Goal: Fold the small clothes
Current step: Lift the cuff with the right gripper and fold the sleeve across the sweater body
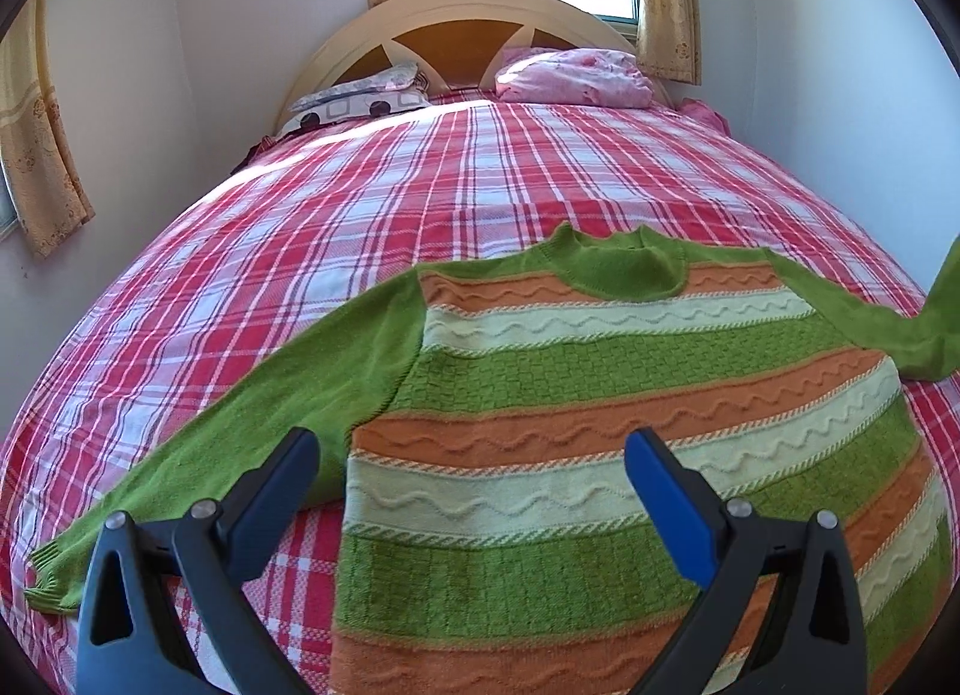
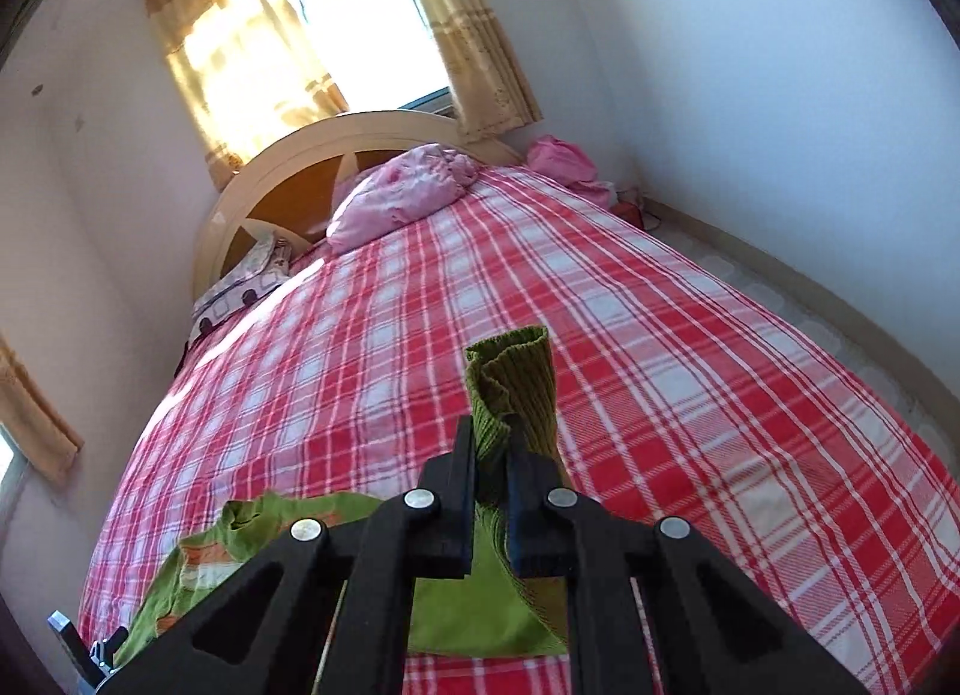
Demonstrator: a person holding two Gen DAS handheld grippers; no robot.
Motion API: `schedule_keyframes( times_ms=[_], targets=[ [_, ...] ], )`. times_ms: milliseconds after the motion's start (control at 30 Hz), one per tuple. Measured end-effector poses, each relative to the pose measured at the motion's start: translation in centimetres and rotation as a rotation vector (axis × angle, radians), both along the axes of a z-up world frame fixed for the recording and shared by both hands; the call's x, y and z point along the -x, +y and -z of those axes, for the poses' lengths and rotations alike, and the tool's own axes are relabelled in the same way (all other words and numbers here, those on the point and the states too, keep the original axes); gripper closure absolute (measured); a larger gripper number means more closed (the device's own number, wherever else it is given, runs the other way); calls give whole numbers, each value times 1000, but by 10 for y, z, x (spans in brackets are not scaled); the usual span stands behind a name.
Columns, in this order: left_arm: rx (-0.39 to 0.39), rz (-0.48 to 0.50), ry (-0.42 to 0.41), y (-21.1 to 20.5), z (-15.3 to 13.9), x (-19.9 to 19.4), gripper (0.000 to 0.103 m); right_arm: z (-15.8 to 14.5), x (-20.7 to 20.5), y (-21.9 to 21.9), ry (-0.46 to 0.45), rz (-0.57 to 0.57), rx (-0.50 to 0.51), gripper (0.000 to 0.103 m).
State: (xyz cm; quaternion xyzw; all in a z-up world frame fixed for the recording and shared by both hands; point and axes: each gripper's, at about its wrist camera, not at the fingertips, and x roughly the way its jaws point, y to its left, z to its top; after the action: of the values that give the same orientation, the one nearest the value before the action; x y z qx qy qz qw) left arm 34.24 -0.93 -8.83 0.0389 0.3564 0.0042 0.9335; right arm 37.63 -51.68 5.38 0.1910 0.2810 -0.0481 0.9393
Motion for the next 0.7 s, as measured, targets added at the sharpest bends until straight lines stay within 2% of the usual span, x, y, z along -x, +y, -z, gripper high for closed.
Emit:
schedule_keyframes(
  times_ms=[167,367,567,700],
  targets=[
    [25,-21,3,19,2,7,0,-35,-21,64,-45,-114,49,96],
    [43,-36,0,35,6,14,0,-60,-46,137,-80,-234,94,96],
    [61,-58,-3,53,9,21,0,-67,-68,225,-96,-376,154,96],
    [68,-82,3,66,13,23,0,-54,-76,285,-90,-475,165,96]
  ],
)
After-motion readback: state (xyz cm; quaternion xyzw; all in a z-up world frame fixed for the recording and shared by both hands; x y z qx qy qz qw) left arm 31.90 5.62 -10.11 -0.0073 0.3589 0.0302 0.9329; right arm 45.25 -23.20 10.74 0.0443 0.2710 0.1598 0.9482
